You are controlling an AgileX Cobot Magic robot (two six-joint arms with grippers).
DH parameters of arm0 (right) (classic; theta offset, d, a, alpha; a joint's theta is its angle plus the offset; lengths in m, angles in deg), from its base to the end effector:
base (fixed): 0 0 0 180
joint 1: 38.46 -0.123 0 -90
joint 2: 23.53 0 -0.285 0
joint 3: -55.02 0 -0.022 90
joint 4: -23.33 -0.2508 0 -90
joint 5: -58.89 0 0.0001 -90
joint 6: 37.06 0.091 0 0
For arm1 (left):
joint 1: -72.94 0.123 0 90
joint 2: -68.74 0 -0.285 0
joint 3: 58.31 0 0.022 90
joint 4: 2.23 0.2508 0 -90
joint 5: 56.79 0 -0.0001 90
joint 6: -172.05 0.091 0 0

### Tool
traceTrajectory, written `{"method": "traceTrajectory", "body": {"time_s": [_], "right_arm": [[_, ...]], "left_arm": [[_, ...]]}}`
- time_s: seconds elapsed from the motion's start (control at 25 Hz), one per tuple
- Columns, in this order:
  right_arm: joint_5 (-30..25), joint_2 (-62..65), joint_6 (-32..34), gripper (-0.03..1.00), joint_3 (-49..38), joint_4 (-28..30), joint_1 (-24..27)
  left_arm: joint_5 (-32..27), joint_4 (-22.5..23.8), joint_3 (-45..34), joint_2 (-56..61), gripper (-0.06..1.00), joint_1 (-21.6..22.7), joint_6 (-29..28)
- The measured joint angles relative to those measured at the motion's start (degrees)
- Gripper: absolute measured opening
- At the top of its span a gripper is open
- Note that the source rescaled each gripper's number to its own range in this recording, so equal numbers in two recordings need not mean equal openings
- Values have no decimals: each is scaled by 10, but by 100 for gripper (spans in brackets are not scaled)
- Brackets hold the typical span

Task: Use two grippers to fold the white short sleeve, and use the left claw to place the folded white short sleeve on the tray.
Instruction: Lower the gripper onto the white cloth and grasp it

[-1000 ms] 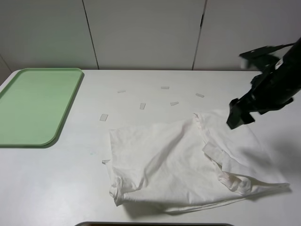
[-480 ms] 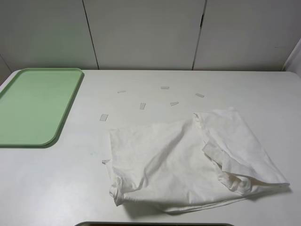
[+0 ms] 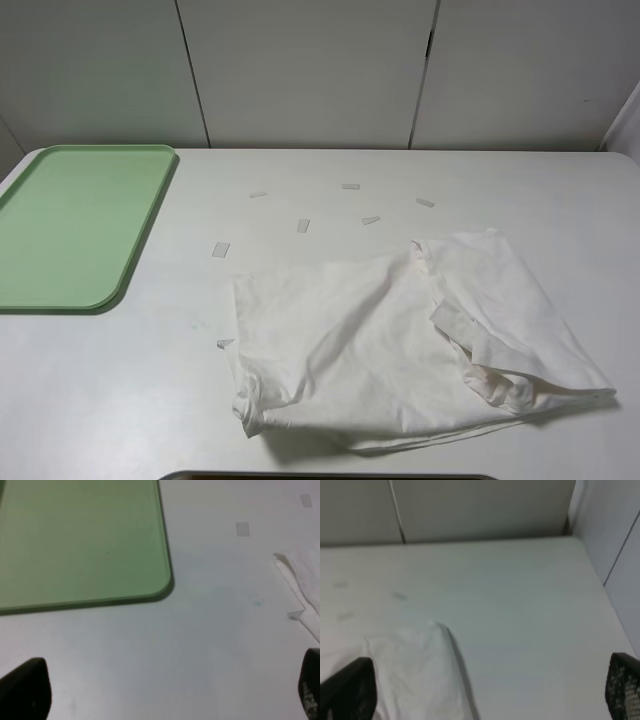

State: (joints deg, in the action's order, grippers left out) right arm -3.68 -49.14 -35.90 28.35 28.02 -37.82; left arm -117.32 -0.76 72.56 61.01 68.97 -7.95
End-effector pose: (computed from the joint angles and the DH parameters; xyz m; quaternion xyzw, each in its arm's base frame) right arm 0.0102 -0.0067 0.3789 0.0169 0.8418 -0.0383 0.5381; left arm -0.0035 0.0023 0.2749 0.0292 0.8538 -0.0052 0.5197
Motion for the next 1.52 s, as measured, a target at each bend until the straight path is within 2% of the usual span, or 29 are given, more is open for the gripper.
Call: {"method": "traceTrajectory", "body": {"time_s": [0.36,0.6,1.0,1.36,1.44,1.52], "right_arm": [[-55,174,0,100,-18,-27,-23],[-72,183,0,100,-86,-83,-24],[-75,183,-2,100,-189,-100,-42],[-1,183,-54,100,-203,-97,-42],[23,183,-87,100,-217,-98,-42],[24,183,-92,100,-219,-99,-42]], "left_arm": [[0,0,0,0,100,0,0],[0,0,0,0,100,0,0],[0,0,0,0,100,0,0],[0,0,0,0,100,0,0],[0,0,0,0,100,0,0],[0,0,0,0,100,0,0]]}}
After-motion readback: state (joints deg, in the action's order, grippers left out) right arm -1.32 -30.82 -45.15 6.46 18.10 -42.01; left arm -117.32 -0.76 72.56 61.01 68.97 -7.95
